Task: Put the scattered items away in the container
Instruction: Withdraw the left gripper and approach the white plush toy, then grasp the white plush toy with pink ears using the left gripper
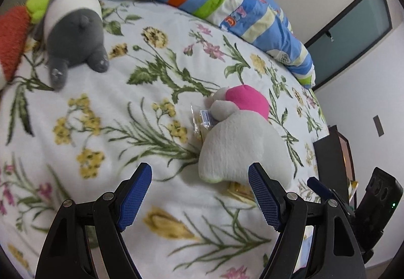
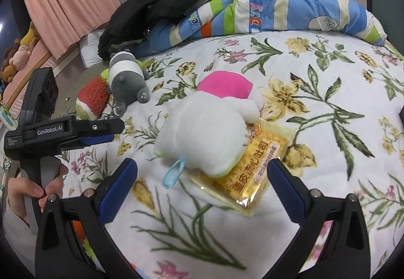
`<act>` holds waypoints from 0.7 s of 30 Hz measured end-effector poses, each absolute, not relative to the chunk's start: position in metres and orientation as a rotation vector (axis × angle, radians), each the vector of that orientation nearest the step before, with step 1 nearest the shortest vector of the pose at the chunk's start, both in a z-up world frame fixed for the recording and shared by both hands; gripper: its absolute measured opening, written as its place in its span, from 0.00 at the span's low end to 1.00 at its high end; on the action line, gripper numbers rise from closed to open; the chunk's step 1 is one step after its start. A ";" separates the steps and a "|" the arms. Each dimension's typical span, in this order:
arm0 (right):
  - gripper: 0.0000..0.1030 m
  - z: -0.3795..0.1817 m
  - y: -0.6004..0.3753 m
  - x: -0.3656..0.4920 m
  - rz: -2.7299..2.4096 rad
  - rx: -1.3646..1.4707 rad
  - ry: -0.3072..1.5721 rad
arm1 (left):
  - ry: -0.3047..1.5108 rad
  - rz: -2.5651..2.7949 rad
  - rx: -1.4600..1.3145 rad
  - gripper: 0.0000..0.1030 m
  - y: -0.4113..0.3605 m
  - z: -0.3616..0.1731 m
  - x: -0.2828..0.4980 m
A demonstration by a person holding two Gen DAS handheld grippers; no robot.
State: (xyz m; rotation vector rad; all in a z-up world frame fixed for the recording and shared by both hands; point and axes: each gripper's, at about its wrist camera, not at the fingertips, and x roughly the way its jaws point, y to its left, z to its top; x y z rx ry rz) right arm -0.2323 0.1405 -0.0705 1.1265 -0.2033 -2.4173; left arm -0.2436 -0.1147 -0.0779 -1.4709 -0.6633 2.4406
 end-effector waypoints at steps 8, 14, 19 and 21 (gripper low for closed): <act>1.00 -0.092 0.131 -0.260 -2.400 1.136 -0.166 | -0.694 2.380 -1.487 0.77 -0.101 -0.103 -0.278; 1.00 -0.108 0.125 -0.275 -2.376 1.154 -0.168 | -0.720 2.323 -1.465 0.77 -0.089 -0.113 -0.295; 1.00 -0.120 0.123 -0.287 -2.368 1.170 -0.184 | -0.731 2.304 -1.422 0.77 -0.084 -0.114 -0.303; 1.00 -0.123 0.123 -0.291 -2.364 1.168 -0.195 | -0.717 2.305 -1.402 0.77 -0.081 -0.112 -0.305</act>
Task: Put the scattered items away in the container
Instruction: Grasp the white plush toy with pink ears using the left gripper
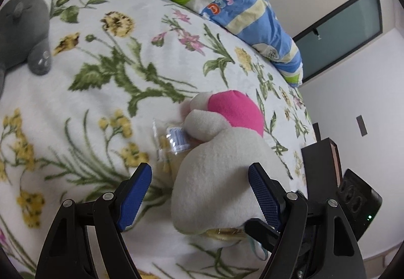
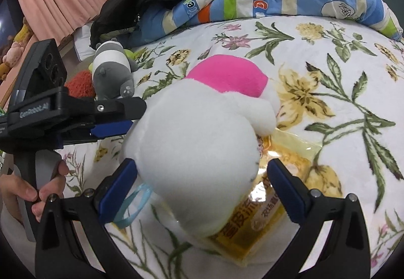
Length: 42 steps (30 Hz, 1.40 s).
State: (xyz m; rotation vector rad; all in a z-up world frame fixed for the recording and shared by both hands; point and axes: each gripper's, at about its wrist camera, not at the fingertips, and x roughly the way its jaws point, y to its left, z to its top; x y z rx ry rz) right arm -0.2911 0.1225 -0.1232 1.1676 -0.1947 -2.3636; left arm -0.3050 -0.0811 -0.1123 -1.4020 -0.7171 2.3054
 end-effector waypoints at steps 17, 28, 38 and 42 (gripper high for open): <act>1.00 -0.129 0.130 -0.300 -2.362 1.134 -0.229 | -0.716 2.123 -1.443 0.77 -0.044 -0.123 -0.331; 1.00 -0.136 0.141 -0.321 -2.369 1.101 -0.361 | -0.881 2.034 -1.445 0.85 -0.031 -0.144 -0.354; 0.93 -0.116 0.146 -0.311 -2.435 1.006 -0.343 | -0.748 2.162 -1.351 0.79 -0.018 -0.112 -0.346; 0.93 -0.096 0.152 -0.299 -2.451 0.954 -0.330 | -0.696 2.198 -1.302 0.79 -0.011 -0.087 -0.337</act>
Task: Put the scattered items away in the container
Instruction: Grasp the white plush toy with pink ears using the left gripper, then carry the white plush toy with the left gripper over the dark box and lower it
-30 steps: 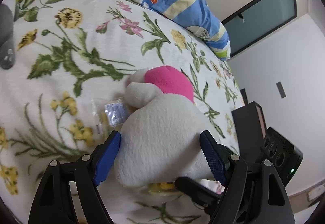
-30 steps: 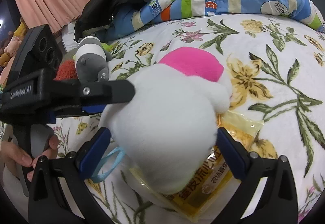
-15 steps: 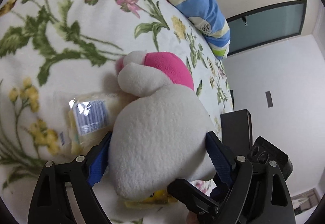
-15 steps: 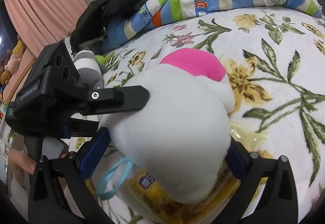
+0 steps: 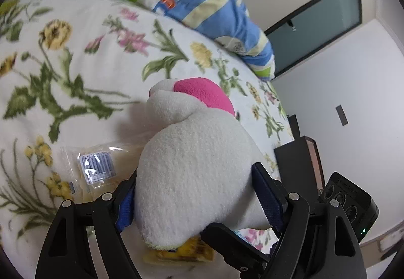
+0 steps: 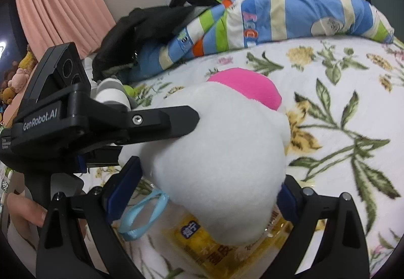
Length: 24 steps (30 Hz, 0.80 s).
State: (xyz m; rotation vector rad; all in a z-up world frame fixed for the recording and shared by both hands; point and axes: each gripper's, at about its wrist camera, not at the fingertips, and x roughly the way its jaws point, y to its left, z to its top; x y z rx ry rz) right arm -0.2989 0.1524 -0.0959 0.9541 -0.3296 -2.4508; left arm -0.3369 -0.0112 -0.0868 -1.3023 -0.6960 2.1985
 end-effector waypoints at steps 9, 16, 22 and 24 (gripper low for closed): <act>0.93 -0.038 0.181 -0.260 -2.503 0.813 -0.332 | -0.617 2.232 -1.186 0.79 0.016 -0.017 -0.306; 0.93 0.015 0.217 -0.219 -2.562 0.670 -0.345 | -0.523 2.255 -1.066 0.79 0.053 0.048 -0.272; 0.93 0.052 0.260 -0.184 -2.615 0.574 -0.362 | -0.444 2.244 -0.986 0.79 0.098 0.092 -0.246; 0.93 0.061 0.276 -0.172 -2.635 0.549 -0.368 | -0.419 2.235 -0.967 0.79 0.116 0.102 -0.238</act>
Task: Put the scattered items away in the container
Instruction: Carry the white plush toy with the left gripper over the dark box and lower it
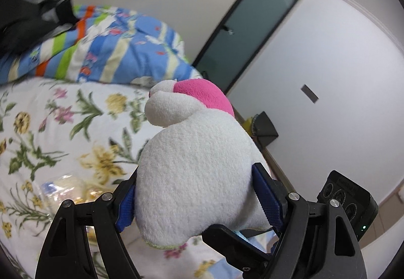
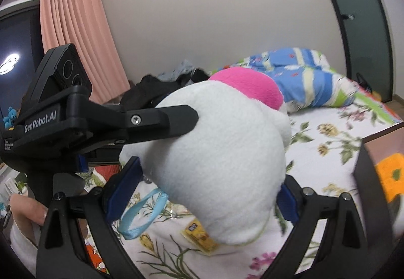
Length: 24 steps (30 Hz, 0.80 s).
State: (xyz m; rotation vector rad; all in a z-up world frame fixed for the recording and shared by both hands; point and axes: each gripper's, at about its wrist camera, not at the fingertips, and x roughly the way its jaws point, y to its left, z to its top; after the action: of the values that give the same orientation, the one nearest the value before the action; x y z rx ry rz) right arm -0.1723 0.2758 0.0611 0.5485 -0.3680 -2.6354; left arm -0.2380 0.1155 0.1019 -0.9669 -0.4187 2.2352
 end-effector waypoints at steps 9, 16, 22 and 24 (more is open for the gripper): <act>0.93 0.078 0.372 -0.126 -2.759 0.488 -0.414 | -0.326 2.136 -0.931 0.79 0.221 0.126 -0.210; 0.93 0.069 0.453 -0.100 -2.842 0.512 -0.483 | -0.268 2.044 -0.954 0.79 0.313 0.117 -0.202; 0.93 0.051 0.514 -0.090 -2.896 0.544 -0.556 | -0.236 1.979 -0.988 0.79 0.385 0.097 -0.198; 0.93 0.041 0.535 -0.087 -2.905 0.558 -0.588 | -0.218 1.965 -1.002 0.79 0.405 0.089 -0.197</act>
State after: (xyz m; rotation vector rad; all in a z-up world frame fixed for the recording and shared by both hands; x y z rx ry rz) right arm -0.0870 0.5345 0.0411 0.5585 -0.5879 -2.9046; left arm -0.1971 0.4051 0.0889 -1.0022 -0.2184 1.9654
